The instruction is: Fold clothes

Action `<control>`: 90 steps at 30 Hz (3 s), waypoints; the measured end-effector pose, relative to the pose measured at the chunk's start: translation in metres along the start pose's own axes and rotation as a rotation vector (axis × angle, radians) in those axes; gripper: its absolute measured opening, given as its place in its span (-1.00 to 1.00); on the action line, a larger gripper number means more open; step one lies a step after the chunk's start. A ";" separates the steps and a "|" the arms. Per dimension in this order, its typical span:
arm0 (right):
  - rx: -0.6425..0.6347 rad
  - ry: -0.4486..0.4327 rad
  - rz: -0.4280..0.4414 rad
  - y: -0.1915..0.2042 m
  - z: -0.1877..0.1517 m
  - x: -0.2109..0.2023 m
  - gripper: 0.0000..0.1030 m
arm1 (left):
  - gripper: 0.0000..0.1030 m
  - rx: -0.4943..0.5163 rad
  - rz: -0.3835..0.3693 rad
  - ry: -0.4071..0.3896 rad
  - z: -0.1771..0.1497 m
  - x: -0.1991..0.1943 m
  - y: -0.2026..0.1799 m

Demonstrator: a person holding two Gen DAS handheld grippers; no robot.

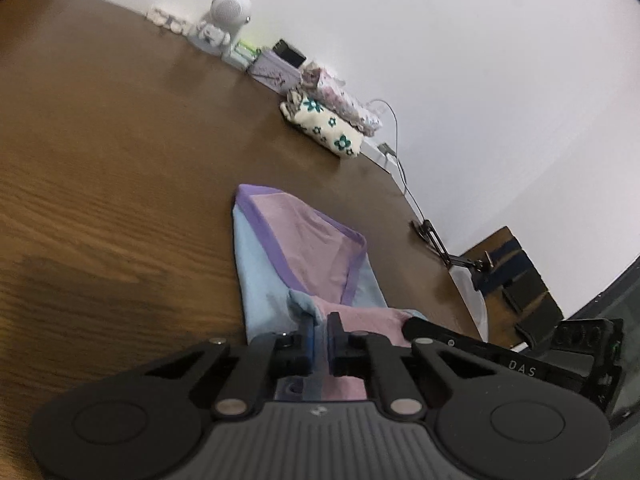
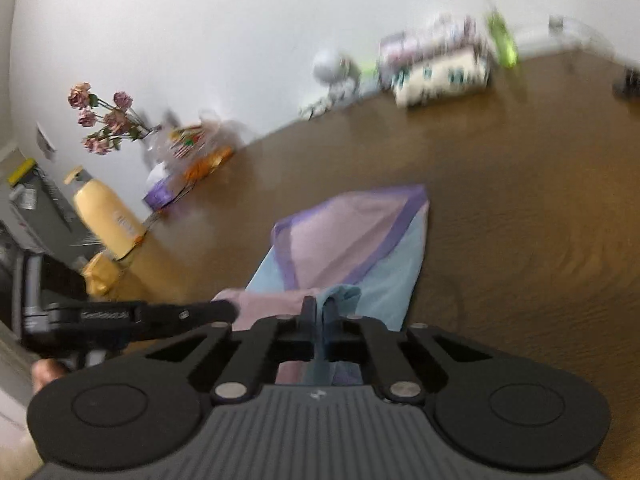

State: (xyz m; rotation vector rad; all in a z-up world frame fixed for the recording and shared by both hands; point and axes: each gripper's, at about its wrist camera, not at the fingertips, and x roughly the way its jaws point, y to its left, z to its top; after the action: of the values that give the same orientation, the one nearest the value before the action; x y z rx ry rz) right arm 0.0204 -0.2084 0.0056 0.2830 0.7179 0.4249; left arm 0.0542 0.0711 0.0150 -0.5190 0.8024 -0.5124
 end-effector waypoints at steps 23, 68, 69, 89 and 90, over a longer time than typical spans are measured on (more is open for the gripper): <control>-0.243 0.036 -0.032 0.031 -0.013 -0.002 -0.60 | -0.43 0.360 0.196 0.022 -0.038 0.008 -0.062; -0.457 -0.158 0.029 -0.001 0.030 -0.053 -0.93 | -0.98 0.381 0.381 -0.170 -0.008 -0.022 -0.076; -0.466 -0.157 0.043 0.000 0.021 -0.059 -0.93 | -0.98 0.386 0.390 -0.163 -0.019 -0.024 -0.076; -0.420 -0.087 -0.035 0.045 -0.049 -0.055 -0.25 | -0.17 0.427 0.354 -0.067 -0.066 -0.013 -0.076; -0.442 -0.066 -0.045 0.046 -0.054 -0.051 -0.25 | -0.17 0.411 0.353 -0.061 -0.069 -0.013 -0.071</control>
State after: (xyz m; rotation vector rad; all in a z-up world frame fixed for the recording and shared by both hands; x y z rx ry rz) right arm -0.0634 -0.1865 0.0139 -0.1351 0.5473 0.5162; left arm -0.0232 0.0083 0.0246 -0.0098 0.6874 -0.3187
